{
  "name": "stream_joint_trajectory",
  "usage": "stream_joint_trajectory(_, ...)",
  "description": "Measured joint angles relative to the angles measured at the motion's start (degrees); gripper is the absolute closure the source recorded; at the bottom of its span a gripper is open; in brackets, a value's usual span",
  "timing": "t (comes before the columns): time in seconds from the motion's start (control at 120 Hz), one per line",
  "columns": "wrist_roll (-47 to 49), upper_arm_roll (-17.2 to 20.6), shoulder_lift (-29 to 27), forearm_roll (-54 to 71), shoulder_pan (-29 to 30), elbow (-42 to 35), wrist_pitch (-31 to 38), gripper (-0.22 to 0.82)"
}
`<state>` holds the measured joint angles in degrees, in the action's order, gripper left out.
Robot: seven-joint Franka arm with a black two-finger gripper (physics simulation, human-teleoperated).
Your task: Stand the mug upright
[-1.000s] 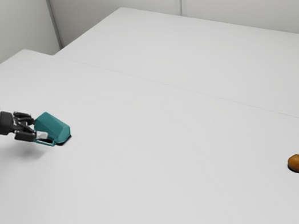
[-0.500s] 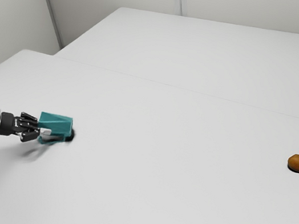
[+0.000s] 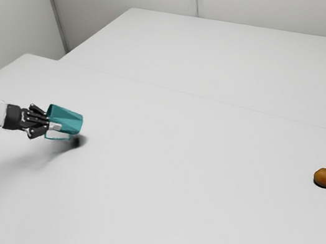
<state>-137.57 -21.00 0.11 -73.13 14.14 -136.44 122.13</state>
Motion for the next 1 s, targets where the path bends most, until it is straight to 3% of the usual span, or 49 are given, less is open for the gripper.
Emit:
stream_joint_trajectory(0.108, 5.1, 3.6, -5.1, 9.6, -0.3, 0.0, 4.5, 0.79)
stream_joint_trajectory(0.233, 15.7, 6.7, -9.9, 29.1, -1.8, -0.1, 8.0, 0.79)
stream_joint_trajectory(0.517, 49.9, 7.3, -9.5, 63.6, -12.5, 2.7, 8.2, 0.79)
stream_joint_trajectory(0.742, 74.5, 7.3, -4.3, 71.2, -17.2, 7.0, 7.4, 0.79)
stream_joint_trajectory(1.0, 94.0, 7.4, -2.7, 72.6, -22.4, 7.9, 7.8, 0.79)
